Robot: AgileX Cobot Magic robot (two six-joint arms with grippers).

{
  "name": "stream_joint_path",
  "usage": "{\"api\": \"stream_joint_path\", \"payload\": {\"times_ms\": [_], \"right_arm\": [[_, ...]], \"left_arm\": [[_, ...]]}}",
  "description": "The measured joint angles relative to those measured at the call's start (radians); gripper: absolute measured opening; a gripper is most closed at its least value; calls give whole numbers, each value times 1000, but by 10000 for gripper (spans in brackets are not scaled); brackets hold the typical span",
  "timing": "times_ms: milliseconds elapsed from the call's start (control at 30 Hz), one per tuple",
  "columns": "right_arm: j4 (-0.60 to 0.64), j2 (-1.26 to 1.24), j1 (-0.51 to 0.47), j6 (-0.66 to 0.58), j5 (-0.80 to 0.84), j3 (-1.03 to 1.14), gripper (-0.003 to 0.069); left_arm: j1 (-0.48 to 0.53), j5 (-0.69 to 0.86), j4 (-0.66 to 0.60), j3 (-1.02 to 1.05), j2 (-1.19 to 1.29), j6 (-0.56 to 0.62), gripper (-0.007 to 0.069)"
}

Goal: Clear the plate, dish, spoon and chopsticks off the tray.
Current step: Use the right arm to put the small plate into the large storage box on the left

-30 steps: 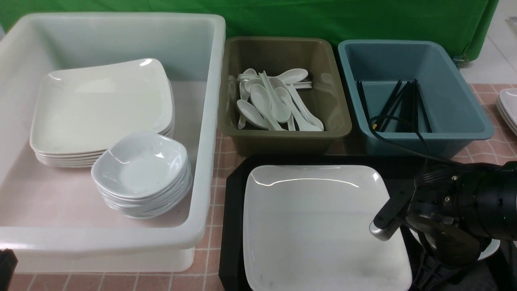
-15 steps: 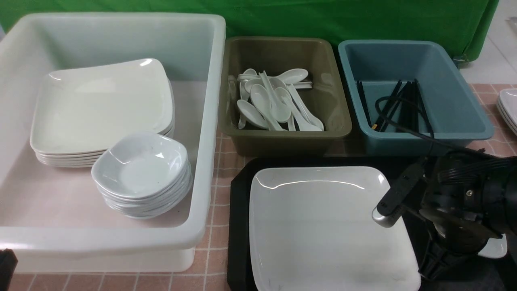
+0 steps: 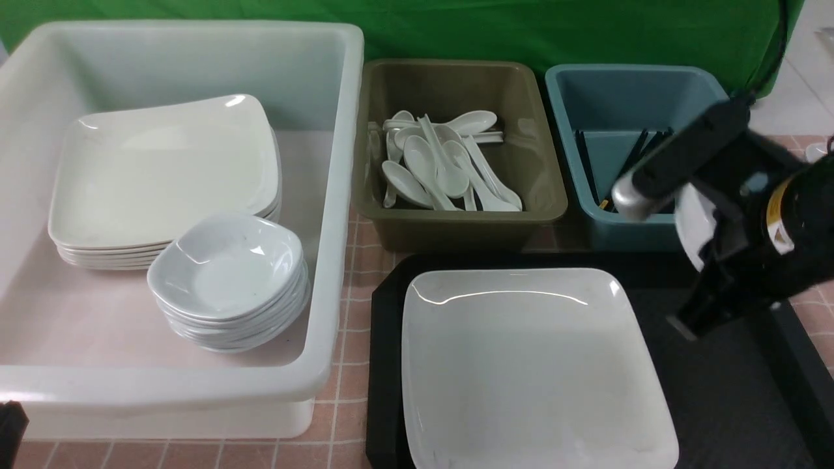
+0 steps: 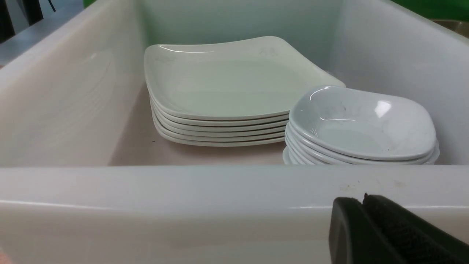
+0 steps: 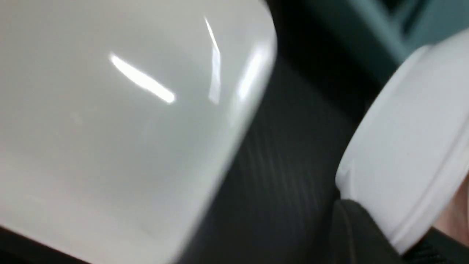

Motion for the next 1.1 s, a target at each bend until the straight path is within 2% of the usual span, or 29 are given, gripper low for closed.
{"api": "stream_joint_path", "payload": {"times_ms": [67, 100, 133, 200, 233, 300, 433, 567, 700, 900, 967, 1000, 1033, 1067, 1100], "right_arm": [[65, 0, 33, -68, -44, -53, 87], [114, 5, 54, -132, -78, -86, 87], [216, 25, 98, -228, -141, -147, 87], [282, 46, 133, -308, -208, -189, 87], [338, 94, 173, -394, -270, -236, 87], [378, 175, 224, -491, -355, -308, 87], [395, 380, 286, -599, -440, -443, 87], [390, 589, 296, -672, -426, -585, 87], [328, 734, 296, -697, -408, -681, 87], [276, 820, 296, -699, -391, -731, 93], [273, 826, 296, -690, -376, -733, 118], [270, 827, 296, -687, -356, -738, 169], [270, 827, 296, -687, -354, -738, 176], [270, 822, 296, -687, -330, -739, 241], [270, 818, 296, -687, -321, -739, 265]], "left_arm": [[0, 0, 0, 0, 0, 0, 21], [0, 0, 0, 0, 0, 0, 21], [0, 0, 0, 0, 0, 0, 21], [0, 0, 0, 0, 0, 0, 21], [0, 0, 0, 0, 0, 0, 21], [0, 0, 0, 0, 0, 0, 21], [0, 0, 0, 0, 0, 0, 21], [0, 0, 0, 0, 0, 1, 21], [0, 0, 0, 0, 0, 1, 21], [0, 0, 0, 0, 0, 1, 21], [0, 0, 0, 0, 0, 1, 21], [0, 0, 0, 0, 0, 1, 21], [0, 0, 0, 0, 0, 1, 21], [0, 0, 0, 0, 0, 1, 21], [0, 0, 0, 0, 0, 1, 21]]}}
